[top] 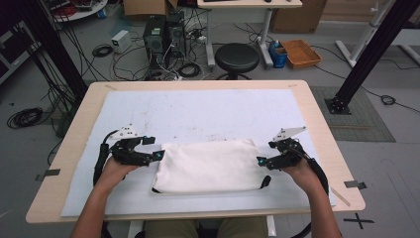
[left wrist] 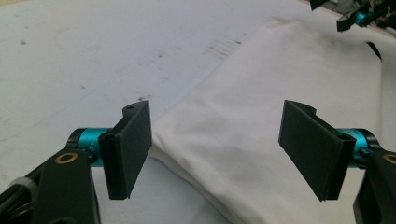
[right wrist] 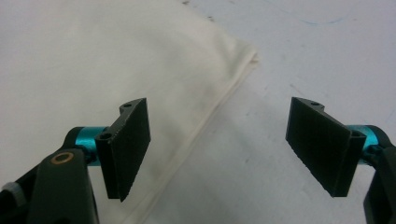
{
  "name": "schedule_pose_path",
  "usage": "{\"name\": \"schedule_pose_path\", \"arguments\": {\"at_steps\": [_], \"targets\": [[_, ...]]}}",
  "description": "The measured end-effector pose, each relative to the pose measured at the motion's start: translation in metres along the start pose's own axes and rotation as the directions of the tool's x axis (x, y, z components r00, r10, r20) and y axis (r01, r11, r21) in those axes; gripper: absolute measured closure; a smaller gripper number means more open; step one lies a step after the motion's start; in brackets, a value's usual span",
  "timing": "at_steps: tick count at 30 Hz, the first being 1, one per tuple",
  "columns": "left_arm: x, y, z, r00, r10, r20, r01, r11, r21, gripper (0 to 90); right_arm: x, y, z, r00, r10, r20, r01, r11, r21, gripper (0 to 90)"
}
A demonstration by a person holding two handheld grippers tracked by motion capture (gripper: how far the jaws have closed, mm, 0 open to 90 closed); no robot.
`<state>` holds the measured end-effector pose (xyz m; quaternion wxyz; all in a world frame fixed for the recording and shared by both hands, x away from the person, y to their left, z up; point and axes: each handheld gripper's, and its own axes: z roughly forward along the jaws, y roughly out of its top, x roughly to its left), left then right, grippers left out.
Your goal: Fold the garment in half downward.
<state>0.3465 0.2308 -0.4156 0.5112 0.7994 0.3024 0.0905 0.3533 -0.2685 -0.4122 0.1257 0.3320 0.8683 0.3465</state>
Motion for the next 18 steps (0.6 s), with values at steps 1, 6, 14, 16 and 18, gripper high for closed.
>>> {"name": "schedule_pose_path", "arguments": {"at_steps": [1, 6, 14, 16, 18], "targets": [[-0.001, -0.001, 0.000, 0.9997, 0.009, 0.023, -0.010, 0.9999, 0.004, 25.8, 0.003, -0.001, -0.002, 0.9996, -0.013, -0.025, 0.013, 1.000, 0.003, 22.4], [-0.005, -0.001, 0.002, 0.9980, 0.023, 0.060, -0.024, 0.9992, 0.032, 25.8, 0.018, 0.005, 0.001, 0.9915, -0.093, -0.091, 0.101, 0.991, 0.087, 24.1], [-0.011, 0.000, 0.005, 0.9928, 0.033, 0.115, -0.040, 0.9976, 0.057, 25.8, 0.030, 0.009, 0.003, 0.9670, -0.129, -0.220, 0.142, 0.989, 0.043, 23.9], [-0.011, 0.000, 0.003, 0.9931, 0.033, 0.113, -0.039, 0.9977, 0.056, 25.8, 0.030, 0.009, 0.003, 0.9599, -0.132, -0.247, 0.133, 0.991, -0.011, 23.0], [-0.011, 0.000, 0.003, 0.9934, 0.030, 0.111, -0.036, 0.9979, 0.053, 25.8, 0.030, 0.008, 0.004, 0.9535, -0.113, -0.279, 0.104, 0.994, -0.045, 22.5]]}}
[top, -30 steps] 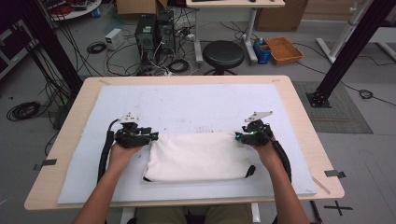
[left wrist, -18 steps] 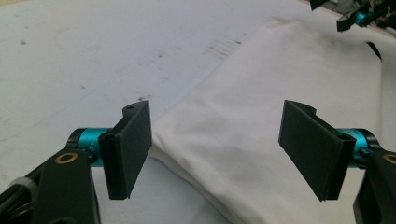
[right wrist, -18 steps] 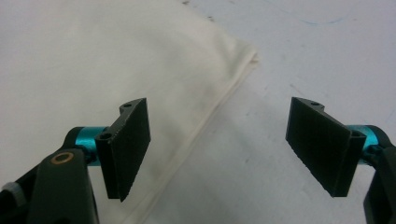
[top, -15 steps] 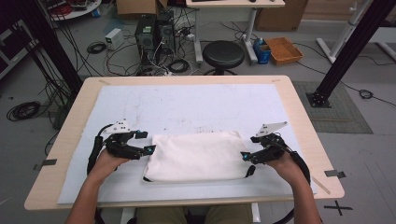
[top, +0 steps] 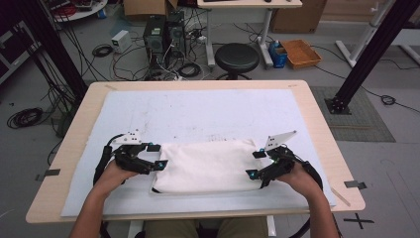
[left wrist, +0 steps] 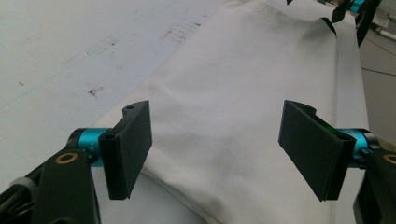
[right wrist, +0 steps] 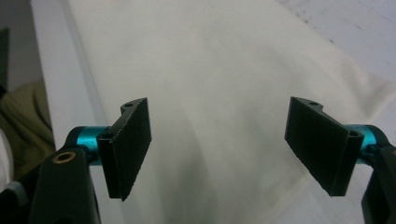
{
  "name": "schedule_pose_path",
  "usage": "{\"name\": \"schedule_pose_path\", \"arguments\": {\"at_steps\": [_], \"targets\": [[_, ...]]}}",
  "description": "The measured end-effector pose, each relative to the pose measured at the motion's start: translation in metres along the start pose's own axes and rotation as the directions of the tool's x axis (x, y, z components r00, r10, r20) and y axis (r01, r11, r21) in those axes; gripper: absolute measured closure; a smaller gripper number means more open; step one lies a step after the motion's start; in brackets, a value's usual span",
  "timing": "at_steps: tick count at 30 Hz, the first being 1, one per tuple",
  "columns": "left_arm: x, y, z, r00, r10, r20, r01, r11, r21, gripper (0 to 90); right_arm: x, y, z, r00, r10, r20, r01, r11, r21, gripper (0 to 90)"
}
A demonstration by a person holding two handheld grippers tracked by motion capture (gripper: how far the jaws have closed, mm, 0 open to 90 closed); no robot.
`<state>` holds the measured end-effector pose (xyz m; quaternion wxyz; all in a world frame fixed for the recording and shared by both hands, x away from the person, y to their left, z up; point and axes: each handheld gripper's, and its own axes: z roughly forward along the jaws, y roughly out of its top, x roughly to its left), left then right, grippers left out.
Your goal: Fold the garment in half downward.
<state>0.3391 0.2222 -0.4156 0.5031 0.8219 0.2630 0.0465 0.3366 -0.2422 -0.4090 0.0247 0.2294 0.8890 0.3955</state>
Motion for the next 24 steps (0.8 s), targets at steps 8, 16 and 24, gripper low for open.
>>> {"name": "schedule_pose_path", "arguments": {"at_steps": [8, 16, 24], "targets": [[0.000, 0.000, 0.000, 1.0000, 0.003, -0.005, -0.003, 1.0000, 0.000, 25.8, 0.001, -0.003, 0.012, 0.9967, 0.021, -0.079, -0.027, 0.997, -0.077, 22.4], [-0.003, 0.001, -0.003, 1.0000, 0.007, -0.001, -0.007, 0.9999, -0.015, 25.8, 0.001, -0.001, 0.008, 0.9972, 0.022, -0.071, -0.029, 0.995, -0.100, 22.1], [-0.005, 0.001, -0.010, 0.9999, 0.014, -0.007, -0.014, 0.9996, -0.023, 25.8, 0.003, 0.003, 0.006, 0.9977, 0.011, -0.066, -0.018, 0.994, -0.109, 21.8]]}}
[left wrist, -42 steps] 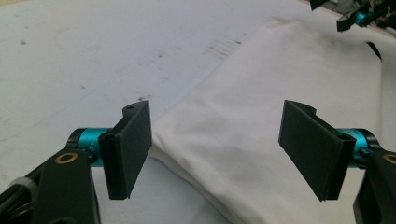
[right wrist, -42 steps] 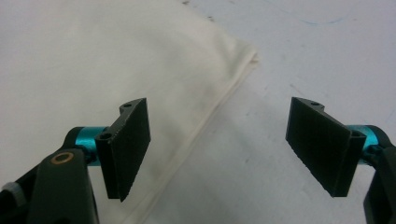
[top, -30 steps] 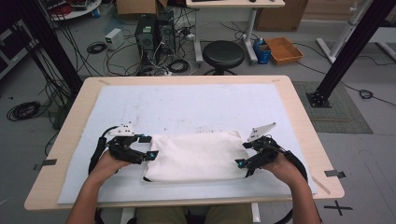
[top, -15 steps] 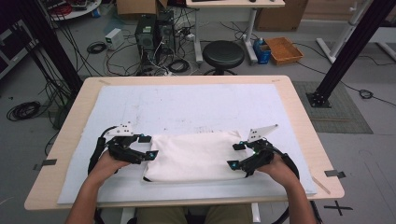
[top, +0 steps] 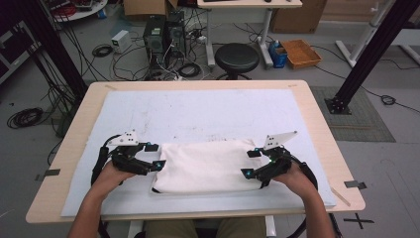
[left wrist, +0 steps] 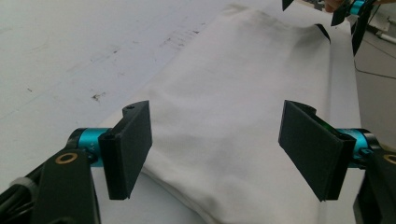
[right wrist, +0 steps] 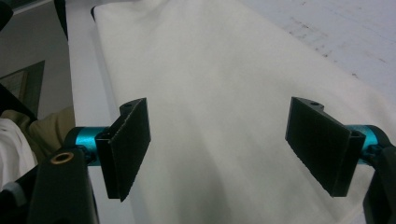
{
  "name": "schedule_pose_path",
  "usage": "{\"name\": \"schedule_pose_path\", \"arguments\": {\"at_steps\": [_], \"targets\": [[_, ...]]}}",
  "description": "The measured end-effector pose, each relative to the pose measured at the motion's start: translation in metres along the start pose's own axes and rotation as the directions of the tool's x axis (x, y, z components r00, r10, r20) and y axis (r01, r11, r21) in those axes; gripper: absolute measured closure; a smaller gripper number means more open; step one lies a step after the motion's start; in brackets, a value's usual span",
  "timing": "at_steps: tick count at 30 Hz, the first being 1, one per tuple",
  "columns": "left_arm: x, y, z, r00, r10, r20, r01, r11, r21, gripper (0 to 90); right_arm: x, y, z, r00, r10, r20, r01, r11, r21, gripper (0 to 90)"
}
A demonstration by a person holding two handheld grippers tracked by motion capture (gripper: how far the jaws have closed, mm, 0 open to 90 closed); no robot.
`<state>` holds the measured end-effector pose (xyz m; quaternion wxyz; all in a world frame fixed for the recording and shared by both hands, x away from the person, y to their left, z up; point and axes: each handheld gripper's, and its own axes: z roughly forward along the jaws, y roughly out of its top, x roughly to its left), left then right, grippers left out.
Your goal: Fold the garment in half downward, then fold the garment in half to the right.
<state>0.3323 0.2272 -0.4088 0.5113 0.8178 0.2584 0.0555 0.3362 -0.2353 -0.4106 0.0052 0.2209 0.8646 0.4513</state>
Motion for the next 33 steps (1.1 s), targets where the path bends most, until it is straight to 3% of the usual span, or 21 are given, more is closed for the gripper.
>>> {"name": "schedule_pose_path", "arguments": {"at_steps": [13, 16, 21, 26, 30, 33], "targets": [[-0.006, -0.005, -0.004, 0.9997, -0.021, -0.009, 0.021, 0.9996, 0.016, 25.8, 0.003, 0.005, -0.003, 0.9999, -0.012, 0.011, 0.013, 1.000, -0.022, 21.7], [-0.010, -0.008, -0.002, 0.9980, -0.052, -0.035, 0.054, 0.9977, 0.042, 25.8, 0.003, 0.005, -0.004, 0.9999, -0.011, 0.011, 0.011, 1.000, -0.021, 21.7], [-0.021, -0.018, 0.004, 0.9954, -0.056, -0.078, 0.065, 0.9909, 0.118, 25.8, 0.006, 0.005, -0.003, 0.9998, -0.018, 0.010, 0.018, 1.000, -0.015, 21.7], [-0.030, -0.023, 0.004, 0.9877, -0.081, -0.134, 0.104, 0.9791, 0.175, 26.8, 0.008, 0.008, -0.001, 0.9995, -0.028, 0.012, 0.028, 0.999, -0.016, 21.7], [-0.042, -0.031, 0.002, 0.9722, -0.091, -0.216, 0.137, 0.9673, 0.213, 30.7, 0.010, 0.011, 0.000, 0.9992, -0.037, 0.015, 0.037, 0.999, -0.013, 21.7], [-0.050, -0.042, 0.005, 0.9646, -0.104, -0.242, 0.162, 0.9584, 0.235, 32.3, 0.012, 0.013, 0.004, 0.9991, -0.040, 0.013, 0.040, 0.999, -0.003, 21.7]]}}
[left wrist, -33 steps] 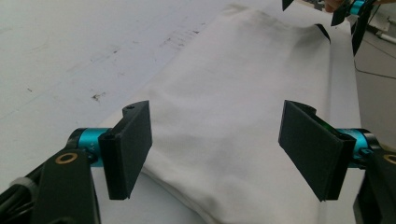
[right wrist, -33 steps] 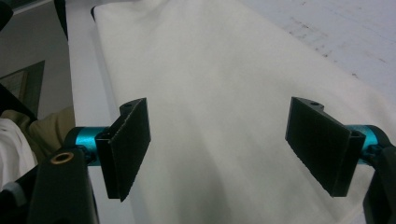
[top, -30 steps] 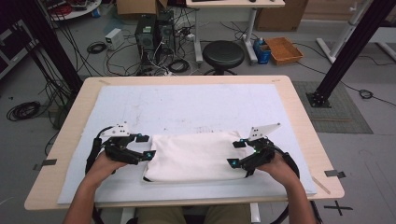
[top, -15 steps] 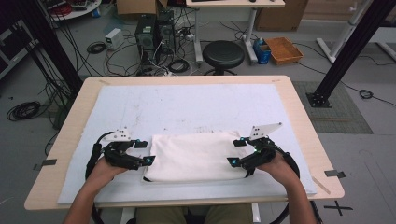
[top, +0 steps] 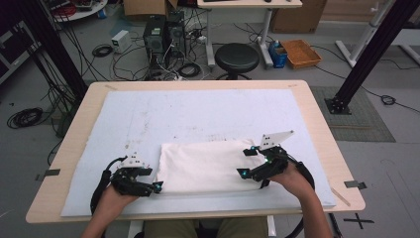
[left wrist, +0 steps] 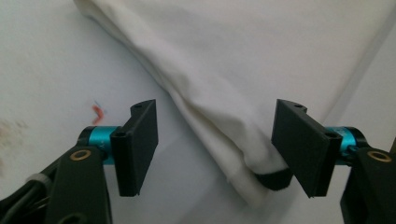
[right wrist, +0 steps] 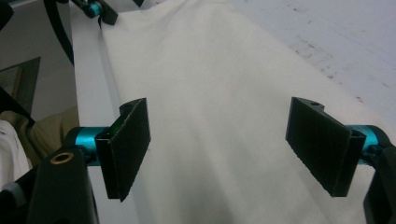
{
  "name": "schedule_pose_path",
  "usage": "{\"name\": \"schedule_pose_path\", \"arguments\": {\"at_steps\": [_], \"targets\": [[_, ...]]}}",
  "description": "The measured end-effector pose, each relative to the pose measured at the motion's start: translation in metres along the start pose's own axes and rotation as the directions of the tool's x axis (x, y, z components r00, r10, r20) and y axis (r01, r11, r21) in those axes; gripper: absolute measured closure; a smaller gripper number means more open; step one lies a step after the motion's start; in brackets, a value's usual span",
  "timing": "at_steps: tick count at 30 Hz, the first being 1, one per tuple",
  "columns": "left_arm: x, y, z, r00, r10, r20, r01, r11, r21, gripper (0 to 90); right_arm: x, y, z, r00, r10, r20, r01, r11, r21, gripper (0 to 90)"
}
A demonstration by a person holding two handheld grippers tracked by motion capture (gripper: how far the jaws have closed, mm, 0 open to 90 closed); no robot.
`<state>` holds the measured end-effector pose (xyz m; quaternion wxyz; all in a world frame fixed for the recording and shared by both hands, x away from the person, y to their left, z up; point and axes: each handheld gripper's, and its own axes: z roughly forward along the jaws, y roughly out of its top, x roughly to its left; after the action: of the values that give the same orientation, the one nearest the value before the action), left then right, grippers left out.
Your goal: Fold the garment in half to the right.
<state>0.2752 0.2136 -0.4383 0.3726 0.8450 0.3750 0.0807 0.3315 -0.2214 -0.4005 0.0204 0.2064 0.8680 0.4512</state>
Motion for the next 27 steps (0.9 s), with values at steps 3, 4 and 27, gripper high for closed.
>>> {"name": "schedule_pose_path", "arguments": {"at_steps": [3, 4, 27], "targets": [[-0.002, -0.005, 0.000, 0.9990, 0.001, -0.045, -0.001, 0.9999, -0.012, 39.6, 0.002, 0.005, 0.008, 0.9998, -0.021, -0.002, 0.021, 1.000, 0.006, 21.7], [-0.003, -0.006, -0.001, 0.9982, 0.003, -0.059, -0.004, 0.9999, -0.013, 44.2, 0.003, 0.007, 0.010, 0.9996, -0.027, -0.001, 0.027, 1.000, 0.008, 21.7], [-0.004, -0.008, -0.006, 0.9976, 0.050, 0.047, -0.046, 0.9951, -0.088, 84.9, -0.009, 0.117, 0.139, 0.9978, -0.059, -0.029, 0.059, 0.998, 0.025, 24.6]]}}
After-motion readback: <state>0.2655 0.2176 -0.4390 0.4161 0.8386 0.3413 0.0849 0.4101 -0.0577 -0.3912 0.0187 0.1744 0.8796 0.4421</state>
